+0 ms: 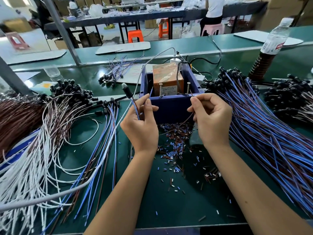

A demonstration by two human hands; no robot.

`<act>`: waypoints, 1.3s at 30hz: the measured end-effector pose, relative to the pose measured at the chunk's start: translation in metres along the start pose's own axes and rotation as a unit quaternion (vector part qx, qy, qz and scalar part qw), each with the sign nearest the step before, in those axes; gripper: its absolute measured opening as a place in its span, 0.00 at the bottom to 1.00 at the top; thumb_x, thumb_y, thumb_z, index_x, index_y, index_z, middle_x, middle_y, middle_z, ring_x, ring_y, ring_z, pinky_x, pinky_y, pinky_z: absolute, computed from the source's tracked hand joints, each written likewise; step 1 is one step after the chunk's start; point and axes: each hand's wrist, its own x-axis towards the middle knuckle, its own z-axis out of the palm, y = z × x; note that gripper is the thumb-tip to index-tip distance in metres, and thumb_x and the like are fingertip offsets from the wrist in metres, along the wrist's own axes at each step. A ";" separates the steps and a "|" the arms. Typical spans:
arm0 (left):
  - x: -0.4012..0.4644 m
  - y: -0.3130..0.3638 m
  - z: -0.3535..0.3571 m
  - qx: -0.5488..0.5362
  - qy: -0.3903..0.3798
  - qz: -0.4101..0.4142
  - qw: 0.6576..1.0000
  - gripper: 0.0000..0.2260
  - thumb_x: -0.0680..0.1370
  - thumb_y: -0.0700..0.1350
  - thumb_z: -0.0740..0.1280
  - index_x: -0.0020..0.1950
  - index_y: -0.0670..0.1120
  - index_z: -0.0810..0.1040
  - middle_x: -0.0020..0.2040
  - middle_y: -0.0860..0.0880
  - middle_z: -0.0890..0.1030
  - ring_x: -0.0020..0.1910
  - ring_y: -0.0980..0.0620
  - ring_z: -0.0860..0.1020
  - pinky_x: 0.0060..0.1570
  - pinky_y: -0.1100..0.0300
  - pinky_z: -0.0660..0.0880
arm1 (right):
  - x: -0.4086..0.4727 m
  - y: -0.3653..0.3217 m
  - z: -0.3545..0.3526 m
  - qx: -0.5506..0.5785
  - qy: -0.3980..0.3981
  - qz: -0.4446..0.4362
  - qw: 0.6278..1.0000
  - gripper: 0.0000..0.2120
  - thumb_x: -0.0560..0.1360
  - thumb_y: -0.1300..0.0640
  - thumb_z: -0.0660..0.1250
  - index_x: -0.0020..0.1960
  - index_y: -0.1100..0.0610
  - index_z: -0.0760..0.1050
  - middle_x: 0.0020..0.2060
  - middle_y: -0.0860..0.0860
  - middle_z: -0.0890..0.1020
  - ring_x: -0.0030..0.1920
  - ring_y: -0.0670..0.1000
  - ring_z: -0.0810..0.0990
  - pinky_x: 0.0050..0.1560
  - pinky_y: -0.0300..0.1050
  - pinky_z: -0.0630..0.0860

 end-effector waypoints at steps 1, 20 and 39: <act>0.000 -0.001 0.000 0.001 -0.006 -0.003 1.000 0.07 0.83 0.43 0.68 0.57 0.45 0.85 0.36 0.52 0.85 0.37 0.53 0.82 0.41 0.65 0.75 | 0.001 0.000 0.001 -0.030 0.015 -0.022 0.999 0.03 0.81 0.58 0.71 0.49 0.55 0.82 0.34 0.49 0.85 0.32 0.46 0.82 0.36 0.41 0.78; -0.004 -0.001 0.003 -0.028 -0.050 -0.034 0.998 0.08 0.81 0.40 0.69 0.54 0.48 0.87 0.31 0.55 0.80 0.26 0.60 0.73 0.31 0.70 0.67 | -0.003 -0.010 0.010 -0.139 0.063 -0.123 0.981 0.08 0.83 0.57 0.69 0.52 0.59 0.85 0.36 0.47 0.85 0.37 0.44 0.84 0.39 0.37 0.79; -0.024 0.047 0.030 -0.050 -0.037 0.019 0.998 0.05 0.80 0.40 0.70 0.45 0.45 0.83 0.32 0.52 0.82 0.30 0.49 0.78 0.33 0.58 0.74 | -0.013 -0.015 -0.022 -0.094 0.122 -0.063 0.986 0.04 0.82 0.58 0.68 0.52 0.54 0.82 0.37 0.45 0.85 0.37 0.48 0.84 0.40 0.47 0.81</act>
